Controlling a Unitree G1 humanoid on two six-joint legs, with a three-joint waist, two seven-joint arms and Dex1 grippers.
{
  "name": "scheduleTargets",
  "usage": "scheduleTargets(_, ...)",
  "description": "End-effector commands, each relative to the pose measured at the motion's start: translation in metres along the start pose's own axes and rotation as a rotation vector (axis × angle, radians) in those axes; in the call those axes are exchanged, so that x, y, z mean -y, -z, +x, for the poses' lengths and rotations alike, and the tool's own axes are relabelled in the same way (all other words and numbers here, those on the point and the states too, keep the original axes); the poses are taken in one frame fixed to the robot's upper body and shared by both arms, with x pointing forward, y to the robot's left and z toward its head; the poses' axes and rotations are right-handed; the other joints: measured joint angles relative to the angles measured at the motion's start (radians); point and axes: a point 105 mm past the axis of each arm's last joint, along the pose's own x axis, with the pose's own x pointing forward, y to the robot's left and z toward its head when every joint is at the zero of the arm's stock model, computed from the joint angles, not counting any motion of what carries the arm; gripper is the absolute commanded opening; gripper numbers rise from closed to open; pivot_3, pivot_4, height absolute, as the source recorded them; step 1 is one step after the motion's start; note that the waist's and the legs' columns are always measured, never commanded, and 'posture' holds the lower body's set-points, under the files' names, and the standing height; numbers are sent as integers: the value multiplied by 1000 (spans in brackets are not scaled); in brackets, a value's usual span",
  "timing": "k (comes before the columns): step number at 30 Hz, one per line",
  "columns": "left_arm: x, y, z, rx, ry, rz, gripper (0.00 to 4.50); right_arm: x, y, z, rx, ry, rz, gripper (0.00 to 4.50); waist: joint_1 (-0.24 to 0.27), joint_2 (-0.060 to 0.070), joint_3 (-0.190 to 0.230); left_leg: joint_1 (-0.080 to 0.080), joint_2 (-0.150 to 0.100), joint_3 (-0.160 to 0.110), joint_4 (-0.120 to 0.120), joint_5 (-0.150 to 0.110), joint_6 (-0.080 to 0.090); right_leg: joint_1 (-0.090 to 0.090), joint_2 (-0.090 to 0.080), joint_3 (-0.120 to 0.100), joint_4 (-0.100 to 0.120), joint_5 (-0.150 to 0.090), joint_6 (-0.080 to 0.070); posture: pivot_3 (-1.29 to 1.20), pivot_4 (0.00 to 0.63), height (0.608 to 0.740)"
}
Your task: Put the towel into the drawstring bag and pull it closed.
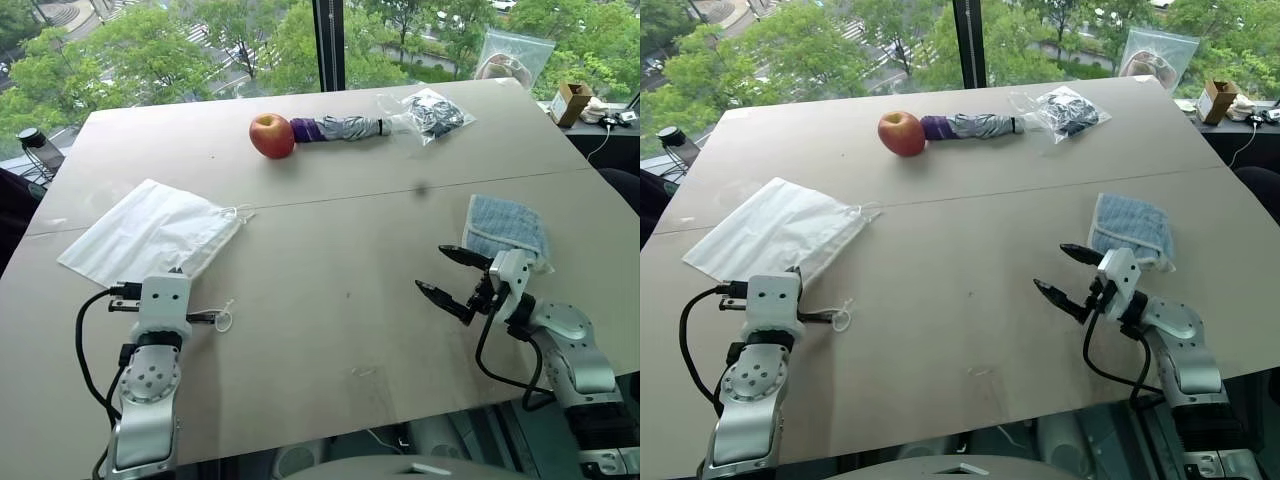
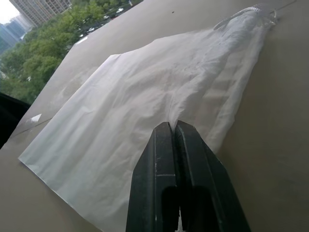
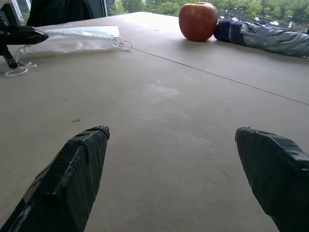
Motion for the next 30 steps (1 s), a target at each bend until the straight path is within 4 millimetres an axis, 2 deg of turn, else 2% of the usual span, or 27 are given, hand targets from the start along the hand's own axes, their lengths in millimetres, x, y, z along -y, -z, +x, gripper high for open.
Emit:
scheduleTargets(1, -16, -28, 4, 91, -30, 1, 12, 12, -18, -4, 54, 35, -81, 4500, 0, 0, 0, 0, 0, 0, 0, 0, 0, 0, 0, 0, 0, 0, 0, 0, 150, 740)
scheduleTargets(2, -18, -35, 5, 109, -33, -23, 12, 24, -21, -6, 47, 88, -117, 4500, 0, 0, 0, 0, 0, 0, 0, 0, 0, 0, 0, 0, 0, 0, 0, 0, 150, 740)
scheduleTargets(4, -25, -52, 12, 145, -37, -143, 12, 76, -20, -16, -101, 377, -223, 4500, 0, 0, 1, 0, 0, 0, 1, 0, 0, 0, 0, 0, 0, 0, 0, 0, 150, 740)
scheduleTargets(5, -25, -60, 16, 162, -16, -166, 12, 91, -25, -19, -131, 424, -234, 4500, 0, 0, 1, 0, 0, 0, 2, 0, 0, 0, -1, 1, 1, 0, 0, 0, 150, 740)
scheduleTargets(6, -25, -67, 18, 172, 1, -180, 12, 100, -33, -21, -136, 443, -246, 4500, 2, 0, 1, -1, -1, 0, 4, 0, 0, -1, -1, 1, 2, 1, 0, 0, 150, 740)
scheduleTargets(8, -25, -73, 21, 179, 20, -190, 12, 107, -44, -22, -125, 434, -258, 4500, 1, -1, 1, -1, -3, 1, 4, 1, -1, 0, -1, 1, 1, 2, 0, 0, 150, 740)
scheduleTargets(11, -22, -89, 26, 195, 71, -223, 12, 145, -46, -45, -282, 579, -291, 4500, -1, -1, 0, 0, -4, 1, 1, 1, -1, 0, 0, 0, 1, 2, 0, 0, 150, 740)
scheduleTargets(12, -19, -93, 27, 196, 92, -222, 12, 151, -44, -50, -310, 591, -249, 4500, -1, -1, 0, -1, -4, 1, 1, 1, -1, 0, 0, -1, 1, 2, 0, 0, 150, 740)
scheduleTargets(16, -16, -103, 31, 191, 129, -239, 12, 143, -23, -49, -379, 575, 4, 4500, 0, -1, 0, -8, -3, 1, 0, 1, -1, -6, 0, -1, 1, 2, 0, 0, 150, 740)
scheduleTargets(19, -14, -103, 31, 180, 135, -246, 12, 150, -6, -55, -430, 704, 75, 4500, -3, -1, 0, -13, -1, 1, 1, 1, -1, -11, -1, 0, 1, 2, 0, 0, 150, 740)
scheduleTargets(21, -12, -102, 29, 170, 138, -252, 12, 146, 9, -59, -480, 735, 165, 4500, -3, -2, 0, -15, -2, 1, 2, 1, -1, -14, -1, 3, 2, 3, 1, 0, 150, 740)
scheduleTargets(26, -10, -99, 25, 154, 146, -254, 12, 118, 45, -67, -676, 677, 310, 4500, 3, -7, -3, -15, -2, 1, 3, 1, -1, -13, -1, 2, 2, 3, 2, 0, 150, 740)
scheduleTargets(30, -11, -99, 25, 148, 149, -256, 12, 95, 60, -70, -778, 599, 416, 4500, 7, -13, -10, -15, -3, -2, 3, 1, -1, -11, 0, -3, 2, 3, 1, 0, 150, 740)
